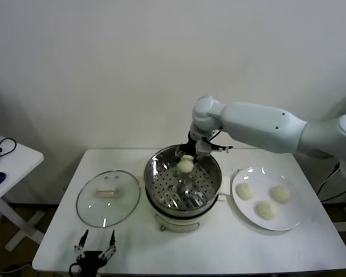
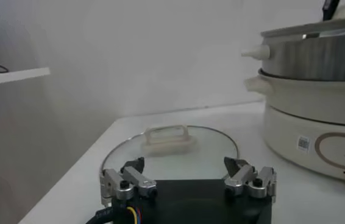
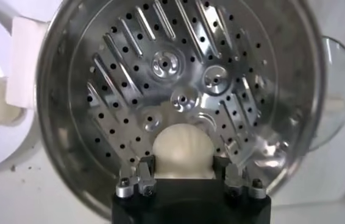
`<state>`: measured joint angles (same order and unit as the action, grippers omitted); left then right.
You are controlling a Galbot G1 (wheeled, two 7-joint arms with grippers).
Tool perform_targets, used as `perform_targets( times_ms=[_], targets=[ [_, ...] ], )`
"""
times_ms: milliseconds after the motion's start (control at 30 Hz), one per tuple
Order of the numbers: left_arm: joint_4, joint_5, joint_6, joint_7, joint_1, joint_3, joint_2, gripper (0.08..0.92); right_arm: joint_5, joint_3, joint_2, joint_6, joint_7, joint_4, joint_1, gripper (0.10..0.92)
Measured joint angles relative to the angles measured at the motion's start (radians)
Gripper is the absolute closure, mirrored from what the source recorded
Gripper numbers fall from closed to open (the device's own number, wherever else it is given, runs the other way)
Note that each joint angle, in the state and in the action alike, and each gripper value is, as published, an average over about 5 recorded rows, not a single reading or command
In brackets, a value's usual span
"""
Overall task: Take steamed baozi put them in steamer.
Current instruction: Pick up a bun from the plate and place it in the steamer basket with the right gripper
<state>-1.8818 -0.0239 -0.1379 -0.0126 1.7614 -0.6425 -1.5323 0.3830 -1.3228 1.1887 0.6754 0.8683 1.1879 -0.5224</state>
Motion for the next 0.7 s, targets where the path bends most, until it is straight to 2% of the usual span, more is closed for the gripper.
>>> perform_targets(
  times_ms=[400,700],
  targets=[
    [0.01,-0.001,-0.004,0.004,-0.007,-0.003,0.0,0.177,0.068,0.036,0.045,0.046,-0.026,-0.092,0.057,0.365],
    [0.015,0.0,-0.007,0.006,-0.006,-0.008,0.0,0.177,0.052,0.035,0.047,0.058,-0.044,-0.107,0.056,0.209]
  ],
)
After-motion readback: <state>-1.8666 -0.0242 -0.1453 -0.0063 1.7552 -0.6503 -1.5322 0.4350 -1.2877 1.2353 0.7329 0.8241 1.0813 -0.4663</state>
